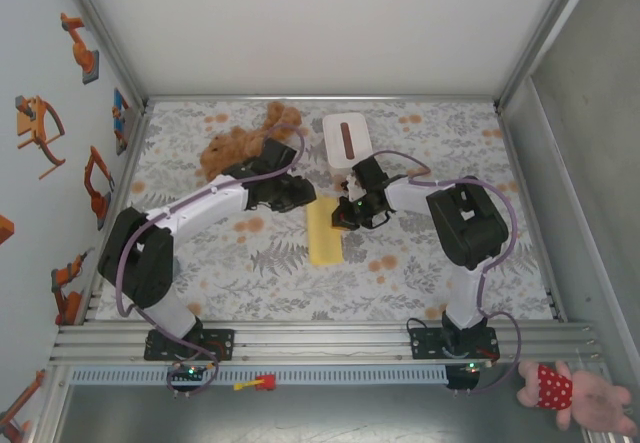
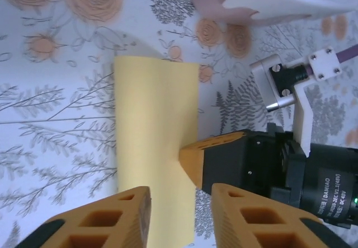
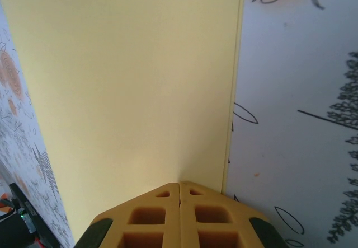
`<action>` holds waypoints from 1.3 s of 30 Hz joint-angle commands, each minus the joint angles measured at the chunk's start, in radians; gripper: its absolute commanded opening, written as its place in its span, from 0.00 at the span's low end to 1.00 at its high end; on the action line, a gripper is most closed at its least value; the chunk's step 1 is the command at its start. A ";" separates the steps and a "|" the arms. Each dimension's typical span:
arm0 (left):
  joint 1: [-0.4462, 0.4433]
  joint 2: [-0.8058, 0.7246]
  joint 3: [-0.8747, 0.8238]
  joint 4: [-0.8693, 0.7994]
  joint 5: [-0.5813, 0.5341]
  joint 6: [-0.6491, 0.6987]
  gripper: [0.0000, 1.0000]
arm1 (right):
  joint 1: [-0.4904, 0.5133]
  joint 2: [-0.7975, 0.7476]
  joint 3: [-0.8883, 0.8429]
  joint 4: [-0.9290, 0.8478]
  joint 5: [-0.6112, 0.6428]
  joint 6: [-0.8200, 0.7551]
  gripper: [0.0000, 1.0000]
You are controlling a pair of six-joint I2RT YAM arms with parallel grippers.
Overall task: Fold a paper plane with a square sheet of paper (pick it up from the middle)
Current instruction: Hold the square sheet of paper at the center of the table, then first fold the square sheet of paper in half at the center of the table.
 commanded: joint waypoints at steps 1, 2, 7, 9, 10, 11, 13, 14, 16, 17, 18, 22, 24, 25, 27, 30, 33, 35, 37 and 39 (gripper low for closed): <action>-0.006 0.068 -0.036 0.108 0.157 -0.049 0.22 | -0.007 0.094 -0.051 -0.161 0.241 -0.016 0.00; -0.007 0.081 -0.037 0.124 0.172 -0.059 0.19 | -0.006 0.093 -0.053 -0.158 0.242 -0.014 0.00; -0.018 0.159 -0.026 0.165 0.231 -0.068 0.08 | -0.005 0.088 -0.057 -0.155 0.250 -0.007 0.00; -0.024 0.187 -0.015 0.154 0.229 -0.065 0.07 | -0.004 0.086 -0.057 -0.154 0.250 -0.005 0.00; -0.026 0.201 -0.009 0.144 0.229 -0.064 0.06 | -0.004 0.086 -0.059 -0.152 0.250 -0.004 0.00; -0.029 0.211 -0.005 0.139 0.229 -0.063 0.06 | -0.004 0.087 -0.061 -0.150 0.250 -0.003 0.00; -0.031 0.234 0.001 0.126 0.228 -0.064 0.05 | -0.002 0.087 -0.066 -0.147 0.250 0.000 0.00; -0.033 0.242 0.003 0.120 0.228 -0.064 0.05 | -0.002 0.086 -0.066 -0.146 0.250 0.001 0.00; -0.033 0.259 0.006 0.110 0.225 -0.063 0.05 | -0.002 0.088 -0.068 -0.144 0.250 0.001 0.00; -0.033 0.265 0.005 0.105 0.223 -0.062 0.05 | -0.002 0.088 -0.070 -0.144 0.251 0.000 0.00; -0.033 0.272 0.008 0.100 0.223 -0.061 0.05 | -0.002 0.088 -0.072 -0.143 0.253 0.000 0.00; -0.028 0.282 0.004 0.081 0.216 -0.046 0.05 | -0.001 0.090 -0.079 -0.144 0.260 0.001 0.00; -0.026 0.284 -0.002 0.077 0.212 -0.040 0.05 | -0.001 0.092 -0.078 -0.144 0.263 0.001 0.00; -0.024 0.285 -0.004 0.076 0.213 -0.037 0.05 | -0.001 0.093 -0.079 -0.146 0.266 0.002 0.00; -0.020 0.284 -0.011 0.071 0.208 -0.028 0.05 | -0.001 0.094 -0.079 -0.150 0.272 0.003 0.00; -0.013 0.284 -0.020 0.063 0.206 -0.004 0.04 | -0.001 0.096 -0.077 -0.168 0.288 0.007 0.00; -0.007 0.288 -0.029 0.044 0.196 0.039 0.04 | -0.001 0.094 -0.080 -0.181 0.298 0.010 0.00; 0.000 0.292 -0.039 0.041 0.192 0.063 0.04 | -0.001 0.096 -0.084 -0.183 0.301 0.015 0.00; 0.009 0.295 -0.052 0.043 0.196 0.085 0.03 | -0.001 0.096 -0.089 -0.184 0.305 0.020 0.00; 0.020 0.295 -0.065 0.050 0.201 0.103 0.03 | -0.001 0.099 -0.089 -0.190 0.309 0.024 0.00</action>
